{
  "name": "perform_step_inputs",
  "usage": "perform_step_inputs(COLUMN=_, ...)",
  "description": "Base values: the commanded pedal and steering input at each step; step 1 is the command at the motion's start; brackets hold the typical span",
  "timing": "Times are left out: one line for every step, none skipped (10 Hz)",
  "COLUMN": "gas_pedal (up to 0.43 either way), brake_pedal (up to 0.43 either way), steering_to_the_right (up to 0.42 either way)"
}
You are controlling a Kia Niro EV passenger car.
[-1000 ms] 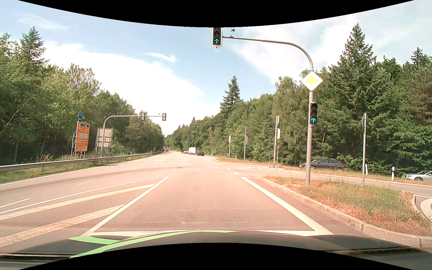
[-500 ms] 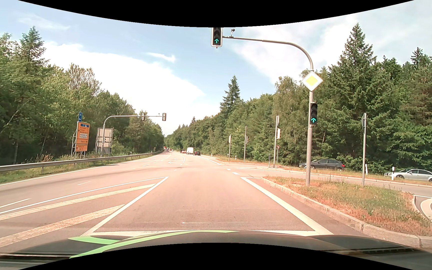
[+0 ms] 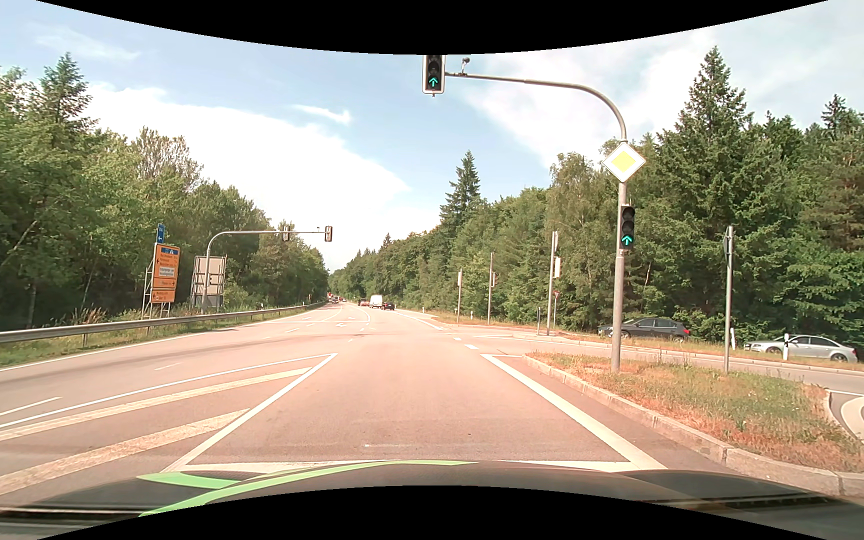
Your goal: Follow the waypoints while adhering to traffic rules and regulations
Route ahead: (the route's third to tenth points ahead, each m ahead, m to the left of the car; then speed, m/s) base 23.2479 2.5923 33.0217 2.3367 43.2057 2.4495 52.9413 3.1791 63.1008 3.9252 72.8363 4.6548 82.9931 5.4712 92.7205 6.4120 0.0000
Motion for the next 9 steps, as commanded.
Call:
perform_step_inputs(gas_pedal=0.0, brake_pedal=0.287, steering_to_the_right=-0.02)
perform_step_inputs(gas_pedal=0.0, brake_pedal=0.287, steering_to_the_right=-0.02)
perform_step_inputs(gas_pedal=0.0, brake_pedal=0.287, steering_to_the_right=-0.02)
perform_step_inputs(gas_pedal=0.0, brake_pedal=0.287, steering_to_the_right=-0.02)
perform_step_inputs(gas_pedal=0.0, brake_pedal=0.287, steering_to_the_right=-0.02)
perform_step_inputs(gas_pedal=0.0, brake_pedal=0.287, steering_to_the_right=-0.02)
perform_step_inputs(gas_pedal=0.0, brake_pedal=0.159, steering_to_the_right=-0.02)
perform_step_inputs(gas_pedal=0.0, brake_pedal=0.0, steering_to_the_right=-0.02)
perform_step_inputs(gas_pedal=0.0, brake_pedal=0.0, steering_to_the_right=-0.02)
